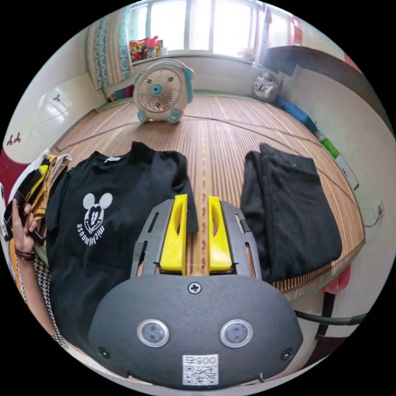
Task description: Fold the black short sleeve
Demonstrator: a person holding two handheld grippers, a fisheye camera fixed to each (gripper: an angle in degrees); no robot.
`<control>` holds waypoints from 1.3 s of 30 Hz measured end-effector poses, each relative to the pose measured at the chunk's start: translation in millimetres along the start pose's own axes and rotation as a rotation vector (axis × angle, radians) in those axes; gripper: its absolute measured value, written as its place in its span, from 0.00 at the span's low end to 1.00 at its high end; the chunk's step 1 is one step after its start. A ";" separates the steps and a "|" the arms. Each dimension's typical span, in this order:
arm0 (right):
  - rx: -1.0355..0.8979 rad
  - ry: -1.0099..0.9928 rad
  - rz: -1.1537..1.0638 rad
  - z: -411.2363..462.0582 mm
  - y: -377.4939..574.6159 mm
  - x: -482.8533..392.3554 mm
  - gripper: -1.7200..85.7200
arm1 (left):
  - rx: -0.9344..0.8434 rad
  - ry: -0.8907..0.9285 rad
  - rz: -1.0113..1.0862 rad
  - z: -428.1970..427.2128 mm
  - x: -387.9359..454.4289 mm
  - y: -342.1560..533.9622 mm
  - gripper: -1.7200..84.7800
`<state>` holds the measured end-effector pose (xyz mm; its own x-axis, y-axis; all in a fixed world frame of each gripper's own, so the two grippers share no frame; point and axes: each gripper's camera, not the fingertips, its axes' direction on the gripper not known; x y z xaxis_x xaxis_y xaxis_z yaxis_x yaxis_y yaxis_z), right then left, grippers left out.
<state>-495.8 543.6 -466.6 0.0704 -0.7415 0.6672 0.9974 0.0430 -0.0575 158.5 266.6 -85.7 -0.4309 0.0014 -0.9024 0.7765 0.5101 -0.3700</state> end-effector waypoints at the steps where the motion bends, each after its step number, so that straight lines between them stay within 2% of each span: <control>1: -0.021 -0.016 0.034 10.5 8.4 19.2 0.11 | -0.030 0.020 0.002 23.5 6.0 7.1 0.09; 7: -0.103 -0.158 0.066 79.3 35.9 45.6 0.13 | -0.168 -0.005 0.026 100.9 7.2 44.3 0.09; 10: -0.140 -0.213 0.074 117.0 45.4 32.4 0.10 | -0.083 -0.005 0.042 96.4 -2.8 48.3 0.08; 13: -0.183 -0.135 0.049 143.3 54.4 12.7 0.03 | -0.110 -0.018 0.011 109.5 -17.9 52.7 0.08; 16: -0.184 -0.046 -0.027 140.8 55.8 -1.6 0.01 | -0.149 0.005 -0.016 126.2 -30.3 55.3 0.09; 19: -0.067 0.063 -0.063 103.3 41.6 4.9 0.00 | -0.151 -0.069 -0.017 132.3 -38.9 57.5 0.09; 23: 0.011 0.266 -0.083 63.2 4.1 36.0 0.00 | -0.131 -0.048 -0.040 135.1 -50.0 60.9 0.08; 29: -0.111 0.338 0.021 92.9 -16.3 92.0 0.01 | -0.161 -0.042 -0.008 148.5 -46.5 74.3 0.09; 34: -0.179 0.403 0.072 129.0 14.0 88.8 0.04 | -0.220 -0.029 0.028 166.0 -36.5 87.2 0.09; 36: -0.115 0.407 0.078 117.0 29.4 75.3 0.04 | -0.236 -0.029 0.035 169.4 -33.4 90.1 0.09; 39: 0.083 0.377 0.073 69.1 58.1 42.4 0.04 | -0.235 -0.027 0.046 170.6 -27.3 95.3 0.09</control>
<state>-433.9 561.0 -390.3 0.1470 -0.9278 0.3429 0.9887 0.1476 -0.0245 322.7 168.5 -134.0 -0.3826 0.0084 -0.9239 0.6655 0.6962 -0.2693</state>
